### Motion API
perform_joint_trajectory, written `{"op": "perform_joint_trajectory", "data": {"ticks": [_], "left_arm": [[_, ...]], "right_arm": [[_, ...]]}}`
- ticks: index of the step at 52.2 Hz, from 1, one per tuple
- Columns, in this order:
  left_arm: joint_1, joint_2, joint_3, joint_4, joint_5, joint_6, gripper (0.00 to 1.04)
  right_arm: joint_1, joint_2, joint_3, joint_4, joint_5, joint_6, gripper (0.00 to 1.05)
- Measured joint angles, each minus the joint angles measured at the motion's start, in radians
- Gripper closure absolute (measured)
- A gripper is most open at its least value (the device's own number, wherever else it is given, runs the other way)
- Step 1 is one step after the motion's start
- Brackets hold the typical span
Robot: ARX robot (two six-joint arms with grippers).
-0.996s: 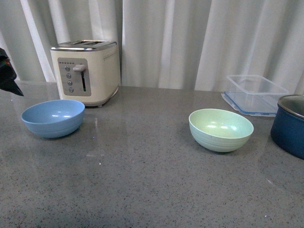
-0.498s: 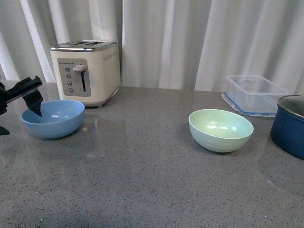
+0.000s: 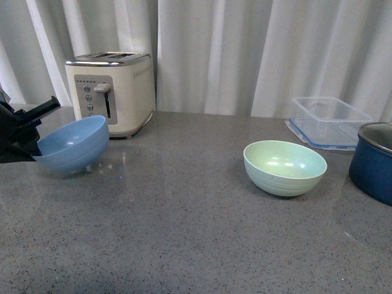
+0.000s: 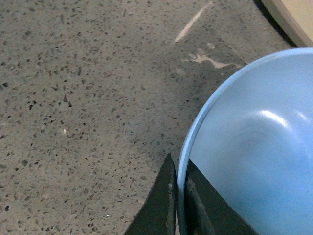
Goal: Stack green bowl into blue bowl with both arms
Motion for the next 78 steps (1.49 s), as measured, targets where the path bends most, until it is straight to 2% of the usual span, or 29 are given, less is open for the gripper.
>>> {"op": "perform_joint_trajectory", "data": {"ticks": [16, 38, 49, 78], "left_arm": [[-0.049, -0.075, -0.003, 0.001, 0.017, 0.001, 1.01], [-0.313, -0.067, 0.082, -0.034, -0.03, 0.011, 1.01], [-0.399, 0.006, 0.13, -0.073, -0.084, 0.029, 1.01], [-0.454, 0.085, 0.161, -0.113, -0.161, 0.057, 1.01]], "right_arm": [[0.0, 0.0, 0.0, 0.0, 0.0, 0.0, 0.1], [0.0, 0.0, 0.0, 0.0, 0.0, 0.0, 0.1], [0.0, 0.0, 0.0, 0.0, 0.0, 0.0, 0.1], [0.0, 0.0, 0.0, 0.0, 0.0, 0.0, 0.1]]}}
